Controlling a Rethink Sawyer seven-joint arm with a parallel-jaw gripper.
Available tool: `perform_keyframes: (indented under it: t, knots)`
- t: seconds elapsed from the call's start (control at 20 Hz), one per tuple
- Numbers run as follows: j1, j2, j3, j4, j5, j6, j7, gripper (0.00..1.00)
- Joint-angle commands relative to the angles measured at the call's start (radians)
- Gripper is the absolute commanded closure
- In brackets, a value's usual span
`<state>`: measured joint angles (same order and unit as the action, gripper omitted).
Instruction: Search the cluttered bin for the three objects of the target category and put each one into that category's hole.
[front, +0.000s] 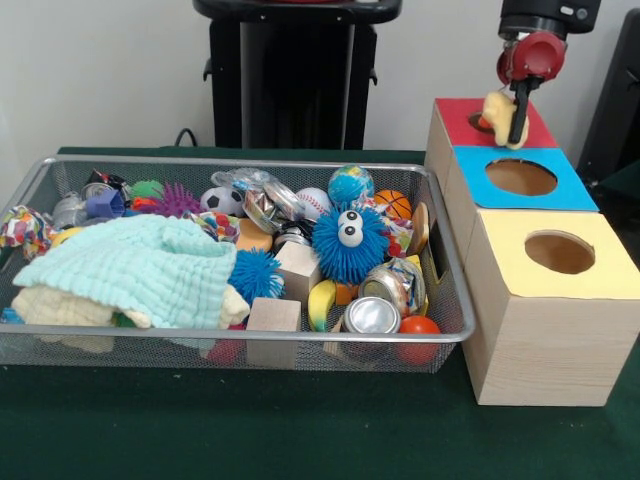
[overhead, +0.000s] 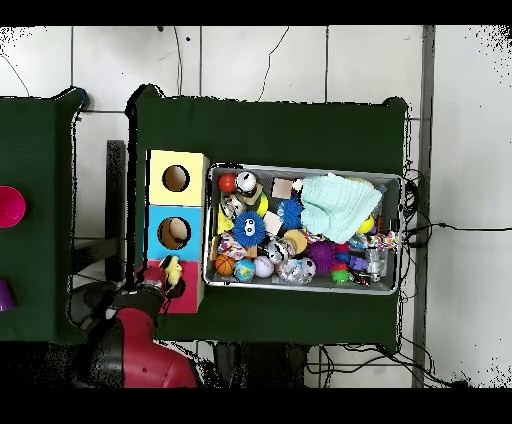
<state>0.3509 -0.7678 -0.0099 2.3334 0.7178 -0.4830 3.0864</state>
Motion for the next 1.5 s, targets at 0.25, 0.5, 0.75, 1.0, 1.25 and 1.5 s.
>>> perform_keyframes:
  t: [0.25, 0.5, 0.75, 1.0, 1.25, 1.5]
  knots:
    - [0.022, -0.005, 0.131, 0.081, 0.054, 0.210, 0.237, 1.00]
    - [0.059, -0.045, 0.082, 0.105, 0.089, 0.266, 0.187, 1.00]
    - [0.030, -0.085, 0.063, 0.145, 0.034, 0.281, 0.171, 1.00]
    - [-0.007, -0.120, 0.036, 0.165, -0.003, 0.312, 0.128, 1.00]
    - [-0.039, -0.132, -0.003, 0.151, -0.018, 0.343, 0.068, 1.00]
    - [0.137, -0.086, -0.276, -0.030, 0.061, 0.602, -0.002, 1.00]
